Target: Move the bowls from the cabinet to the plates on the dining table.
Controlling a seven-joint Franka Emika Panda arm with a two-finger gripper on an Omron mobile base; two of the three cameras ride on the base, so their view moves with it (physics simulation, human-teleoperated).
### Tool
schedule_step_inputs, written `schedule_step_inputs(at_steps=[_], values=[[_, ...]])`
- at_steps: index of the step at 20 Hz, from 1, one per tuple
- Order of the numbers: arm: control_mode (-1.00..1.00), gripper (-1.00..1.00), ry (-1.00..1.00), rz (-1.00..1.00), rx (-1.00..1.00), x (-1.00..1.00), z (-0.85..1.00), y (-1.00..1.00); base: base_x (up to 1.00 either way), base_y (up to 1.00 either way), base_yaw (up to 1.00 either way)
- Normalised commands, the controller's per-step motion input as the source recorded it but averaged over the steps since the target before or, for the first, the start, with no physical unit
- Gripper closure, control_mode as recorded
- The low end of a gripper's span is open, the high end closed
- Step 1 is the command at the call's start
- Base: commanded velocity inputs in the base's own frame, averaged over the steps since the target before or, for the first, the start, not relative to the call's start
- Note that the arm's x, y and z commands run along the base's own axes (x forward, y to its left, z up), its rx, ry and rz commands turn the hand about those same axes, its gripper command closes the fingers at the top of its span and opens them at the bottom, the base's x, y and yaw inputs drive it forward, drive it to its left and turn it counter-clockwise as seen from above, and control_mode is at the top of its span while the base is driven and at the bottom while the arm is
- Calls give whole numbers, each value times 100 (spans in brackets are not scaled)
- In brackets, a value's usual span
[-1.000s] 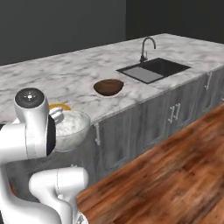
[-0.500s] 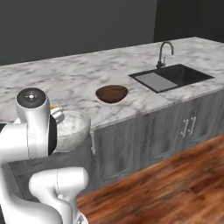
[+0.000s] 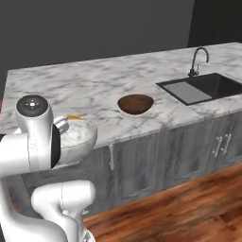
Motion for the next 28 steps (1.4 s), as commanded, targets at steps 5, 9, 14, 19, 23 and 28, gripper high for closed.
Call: schedule_step_inputs(at_steps=[5, 9, 14, 19, 23, 28], values=[[100, 100, 0, 0, 0, 0, 0, 0, 15, -32, 32], [100, 100, 0, 0, 0, 0, 0, 0, 3, -59, 42], [100, 100, 0, 0, 0, 0, 0, 0, 12, -54, 32], [100, 100, 0, 0, 0, 0, 0, 0, 32, -14, 13], [100, 100, 0, 0, 0, 0, 0, 0, 53, 0, 7], [100, 100, 0, 0, 0, 0, 0, 0, 46, 0, 5]])
